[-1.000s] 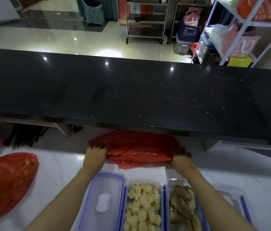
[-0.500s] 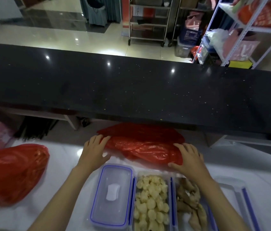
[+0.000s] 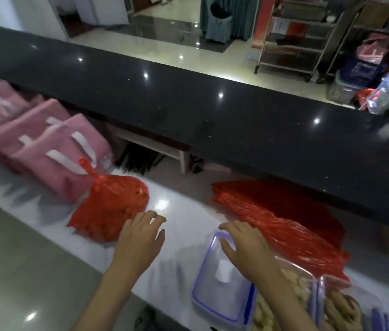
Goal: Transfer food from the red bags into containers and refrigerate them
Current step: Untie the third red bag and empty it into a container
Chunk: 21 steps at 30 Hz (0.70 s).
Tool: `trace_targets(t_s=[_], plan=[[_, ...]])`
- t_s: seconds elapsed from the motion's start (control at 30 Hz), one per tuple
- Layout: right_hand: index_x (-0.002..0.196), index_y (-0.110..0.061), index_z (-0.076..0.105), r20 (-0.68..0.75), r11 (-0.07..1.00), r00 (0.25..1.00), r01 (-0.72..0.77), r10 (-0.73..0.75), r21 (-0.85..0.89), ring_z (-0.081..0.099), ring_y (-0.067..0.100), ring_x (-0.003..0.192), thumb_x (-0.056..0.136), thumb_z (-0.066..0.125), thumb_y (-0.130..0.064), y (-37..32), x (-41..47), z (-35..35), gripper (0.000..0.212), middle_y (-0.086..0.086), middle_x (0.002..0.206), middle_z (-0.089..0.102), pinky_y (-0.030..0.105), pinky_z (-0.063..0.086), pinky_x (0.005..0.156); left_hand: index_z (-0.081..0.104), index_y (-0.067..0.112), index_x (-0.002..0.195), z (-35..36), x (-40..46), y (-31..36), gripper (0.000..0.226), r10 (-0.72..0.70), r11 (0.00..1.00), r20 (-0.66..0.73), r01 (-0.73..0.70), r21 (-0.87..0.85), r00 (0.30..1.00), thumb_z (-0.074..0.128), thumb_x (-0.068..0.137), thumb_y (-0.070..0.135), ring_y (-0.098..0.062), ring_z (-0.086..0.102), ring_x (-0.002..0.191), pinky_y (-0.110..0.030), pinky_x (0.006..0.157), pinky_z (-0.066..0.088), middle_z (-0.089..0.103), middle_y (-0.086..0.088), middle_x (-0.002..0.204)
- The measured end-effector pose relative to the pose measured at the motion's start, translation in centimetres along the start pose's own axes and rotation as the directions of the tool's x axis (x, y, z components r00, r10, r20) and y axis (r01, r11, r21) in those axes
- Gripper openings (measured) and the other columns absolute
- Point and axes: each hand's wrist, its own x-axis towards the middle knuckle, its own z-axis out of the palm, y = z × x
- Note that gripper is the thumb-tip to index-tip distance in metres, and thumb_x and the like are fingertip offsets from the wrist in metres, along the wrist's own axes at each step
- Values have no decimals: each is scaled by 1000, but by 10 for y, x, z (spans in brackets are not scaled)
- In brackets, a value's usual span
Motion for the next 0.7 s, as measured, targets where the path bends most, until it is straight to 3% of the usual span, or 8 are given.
trace_targets(t_s=[0.07, 0.13, 0.27, 0.4, 0.5, 0.57, 0.7], plan=[[113, -34, 65, 10, 998, 998, 57, -57, 12, 64, 14, 96, 92, 51, -42, -32, 17, 17, 27, -14, 103, 67, 34, 49, 80, 71, 25, 105, -13, -12, -27, 25, -44, 999, -16, 44, 3, 999, 53, 88, 32, -21, 64, 92, -37, 68, 49, 66, 8, 102], [113, -34, 65, 38, 994, 994, 105, -105, -6, 66, 15, 95, 93, 49, -43, -64, 35, 33, 27, -13, 103, 68, 35, 52, 80, 71, 25, 100, -24, -22, -57, 16, -110, 994, -22, 109, -19, 994, 64, 86, 24, -22, 63, 86, -37, 66, 48, 65, 8, 97], [122, -34, 63, 110, 990, 984, 144, -142, -7, 63, 13, 107, 99, 50, -42, -121, 66, 52, 28, -13, 117, 67, 32, 47, 91, 67, 24, 94, -37, -30, -116, 18, -238, 969, -40, 234, -76, 971, 78, 80, 18, -21, 60, 80, -38, 66, 49, 64, 8, 92], [117, -35, 64, 117, 992, 986, 119, -115, -32, 64, 13, 99, 97, 52, -42, -162, 89, 67, 25, -14, 110, 67, 32, 48, 84, 58, 17, 115, -36, -12, -158, 38, -355, 917, -78, 331, -221, 931, 77, 85, 32, -27, 64, 102, -42, 82, 57, 64, -4, 115], [115, -35, 64, 92, 995, 992, 88, -84, -41, 63, 12, 96, 96, 50, -43, -185, 97, 75, 25, -16, 107, 65, 31, 48, 81, 43, 24, 144, -40, 15, -174, 64, -325, 893, 13, 312, -326, 946, 72, 89, 43, -24, 54, 126, -46, 100, 54, 53, -3, 140], [115, -35, 64, 72, 997, 996, 61, -58, -43, 62, 10, 96, 97, 49, -43, -198, 102, 77, 25, -17, 107, 64, 30, 47, 81, 37, 30, 149, -38, 34, -180, 67, -287, 879, 89, 299, -371, 954, 70, 91, 43, -24, 52, 129, -47, 106, 49, 53, -1, 142], [114, -34, 65, 32, 999, 999, 1, 1, -44, 63, 11, 97, 97, 51, -41, -213, 104, 75, 23, -17, 107, 65, 30, 48, 82, 44, 32, 131, -28, 62, -186, 41, -160, 856, 257, 264, -445, 953, 60, 94, 23, -27, 65, 105, -44, 86, 55, 68, 0, 110]])
